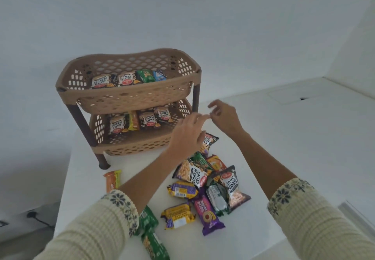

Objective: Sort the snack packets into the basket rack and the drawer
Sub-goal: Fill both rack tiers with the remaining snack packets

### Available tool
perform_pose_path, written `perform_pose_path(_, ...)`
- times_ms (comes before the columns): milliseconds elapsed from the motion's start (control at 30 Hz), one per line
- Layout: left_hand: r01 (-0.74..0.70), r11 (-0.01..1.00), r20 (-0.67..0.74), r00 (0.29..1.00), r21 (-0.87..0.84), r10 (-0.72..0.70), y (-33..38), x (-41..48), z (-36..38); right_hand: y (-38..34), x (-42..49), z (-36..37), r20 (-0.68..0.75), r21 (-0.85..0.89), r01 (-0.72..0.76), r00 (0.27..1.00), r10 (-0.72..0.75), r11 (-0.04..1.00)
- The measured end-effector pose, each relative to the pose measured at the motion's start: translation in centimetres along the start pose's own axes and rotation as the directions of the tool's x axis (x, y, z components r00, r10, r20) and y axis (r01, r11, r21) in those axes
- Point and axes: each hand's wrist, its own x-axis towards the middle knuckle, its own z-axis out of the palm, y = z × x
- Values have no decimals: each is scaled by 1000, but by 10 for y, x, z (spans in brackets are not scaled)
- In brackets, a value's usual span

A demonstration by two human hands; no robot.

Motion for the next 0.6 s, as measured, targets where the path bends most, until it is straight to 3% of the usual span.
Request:
perform_pose_path(100, 197, 976, 266, 939, 99, -216, 11, -36, 30, 33, -38, 10, 233, -109, -203, 946, 224, 973)
perform_pose_path(200, 321, 915, 445, 802, 245, -400, 19, -65, 50, 54, -69, 16, 468, -310, -248, 801, 374, 918)
perform_pose_path(300, 392, 874, 465, 741, 286, -484, 24, -86, 61, 68, -92, 19, 540, -372, -301, 700, 468, 878)
perform_pose_path(500, 456, 850, 482, 702, 262, -525, 34, -100, 73, 79, -122, 23, 574, -428, -185, 700, 425, 884)
perform_pose_path(600, 501, 835, 460, 700, 229, -546, 36, -101, 78, 86, -136, 24, 567, -422, -224, 691, 448, 879)
